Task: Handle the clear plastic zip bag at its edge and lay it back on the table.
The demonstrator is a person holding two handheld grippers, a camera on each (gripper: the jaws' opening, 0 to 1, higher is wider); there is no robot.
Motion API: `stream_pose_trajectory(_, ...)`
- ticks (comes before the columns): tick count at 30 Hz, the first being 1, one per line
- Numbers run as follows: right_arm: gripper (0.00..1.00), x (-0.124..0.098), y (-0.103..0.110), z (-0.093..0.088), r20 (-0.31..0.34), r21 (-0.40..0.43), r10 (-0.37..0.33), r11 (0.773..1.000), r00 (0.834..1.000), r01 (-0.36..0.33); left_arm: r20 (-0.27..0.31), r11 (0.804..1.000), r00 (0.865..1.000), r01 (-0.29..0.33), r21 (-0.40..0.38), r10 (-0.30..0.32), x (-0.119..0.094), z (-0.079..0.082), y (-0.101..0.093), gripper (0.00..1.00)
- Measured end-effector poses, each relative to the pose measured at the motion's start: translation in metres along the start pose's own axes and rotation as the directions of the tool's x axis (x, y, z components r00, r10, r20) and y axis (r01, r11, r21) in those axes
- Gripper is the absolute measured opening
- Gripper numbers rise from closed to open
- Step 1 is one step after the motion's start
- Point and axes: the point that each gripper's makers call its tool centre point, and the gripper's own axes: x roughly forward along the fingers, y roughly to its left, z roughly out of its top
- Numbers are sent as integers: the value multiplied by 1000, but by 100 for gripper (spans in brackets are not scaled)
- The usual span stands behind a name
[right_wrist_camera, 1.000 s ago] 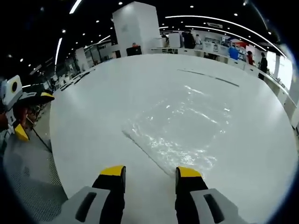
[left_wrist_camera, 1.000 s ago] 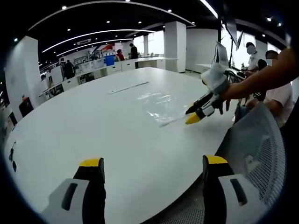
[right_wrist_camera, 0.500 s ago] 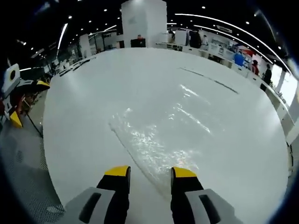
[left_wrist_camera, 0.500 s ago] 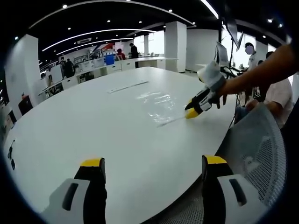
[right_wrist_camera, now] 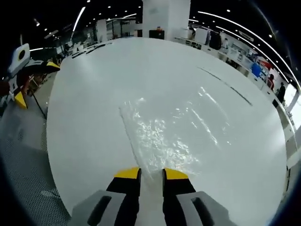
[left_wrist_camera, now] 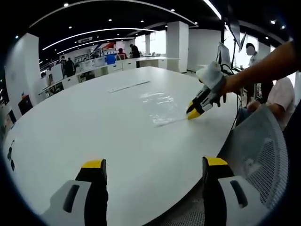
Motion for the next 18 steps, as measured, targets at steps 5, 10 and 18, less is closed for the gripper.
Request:
stream_pose_trajectory(5,4,0,9,0,5,-68,19,997,1000,-18,-6,1000,1000,5,1,-5,1,-1,-1,81)
stream_pose_trajectory(10,1,-1,13,1,5,-100,17,995,1000,-16,-10,1000,1000,10,2,-10,1,-1,-3,81)
stream_pose_trajectory(18,0,-1,14,-1,-10,-161,19,987,1000,-20,-8,1000,1000,19,5,-19,4,1,-4,80)
